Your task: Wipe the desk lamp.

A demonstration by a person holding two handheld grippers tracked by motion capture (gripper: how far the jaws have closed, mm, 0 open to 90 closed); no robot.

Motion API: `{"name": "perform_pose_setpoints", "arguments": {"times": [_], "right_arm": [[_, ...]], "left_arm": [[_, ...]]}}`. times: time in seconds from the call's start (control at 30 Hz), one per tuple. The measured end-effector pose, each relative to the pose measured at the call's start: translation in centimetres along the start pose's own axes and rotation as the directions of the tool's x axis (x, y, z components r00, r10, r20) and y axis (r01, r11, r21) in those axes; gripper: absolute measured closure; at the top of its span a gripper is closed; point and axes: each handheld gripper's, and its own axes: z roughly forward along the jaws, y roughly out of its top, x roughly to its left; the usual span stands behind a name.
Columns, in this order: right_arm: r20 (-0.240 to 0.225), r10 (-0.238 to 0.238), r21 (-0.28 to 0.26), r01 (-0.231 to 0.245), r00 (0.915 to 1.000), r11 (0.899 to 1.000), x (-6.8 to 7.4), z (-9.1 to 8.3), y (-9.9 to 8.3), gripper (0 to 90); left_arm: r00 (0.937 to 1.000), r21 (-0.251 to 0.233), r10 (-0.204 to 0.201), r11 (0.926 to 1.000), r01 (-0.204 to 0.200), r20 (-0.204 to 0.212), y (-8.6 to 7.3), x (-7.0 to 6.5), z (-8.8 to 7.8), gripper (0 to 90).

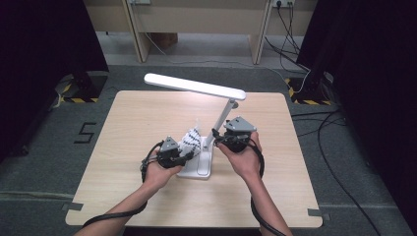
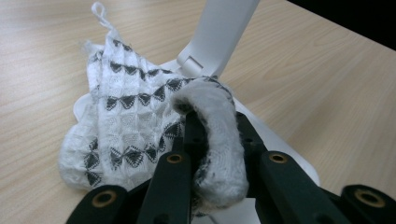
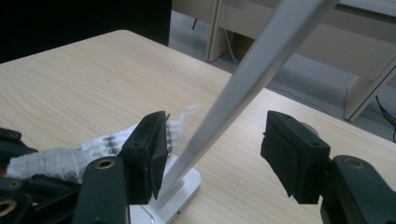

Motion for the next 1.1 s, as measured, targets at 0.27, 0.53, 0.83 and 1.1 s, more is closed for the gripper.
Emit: {"name": "perform_pose_setpoints", "arguments": {"times": [0.27, 0.53, 0.83, 1.1], "right_arm": [[0.052, 0.028, -0.028, -0.026, 0.9983, 0.999, -0.1, 0.1, 0.9, 41.4], [0.091, 0.078, -0.046, -0.074, 0.9928, 0.996, 0.0, 0.4, 1.3, 45.2], [0.107, 0.128, -0.050, -0.123, 0.9860, 0.991, 0.0, 0.8, 1.8, 50.4], [0.131, 0.153, -0.055, -0.147, 0.9794, 0.988, 0.2, 1.2, 2.0, 56.5]], "left_arm": [[0.9999, 0.017, 0.009, 0.9998, -0.009, -0.013, -0.3, 0.1, 1.0, 78.7], [0.9999, 0.018, 0.008, 0.9998, -0.007, -0.015, -0.4, 0.1, 1.4, 78.7], [0.9997, 0.022, 0.016, 0.9996, -0.016, -0.016, -0.4, 0.0, 1.6, 78.7], [0.9997, 0.020, 0.017, 0.9996, -0.017, -0.015, -0.4, 0.0, 1.6, 78.7]]}}
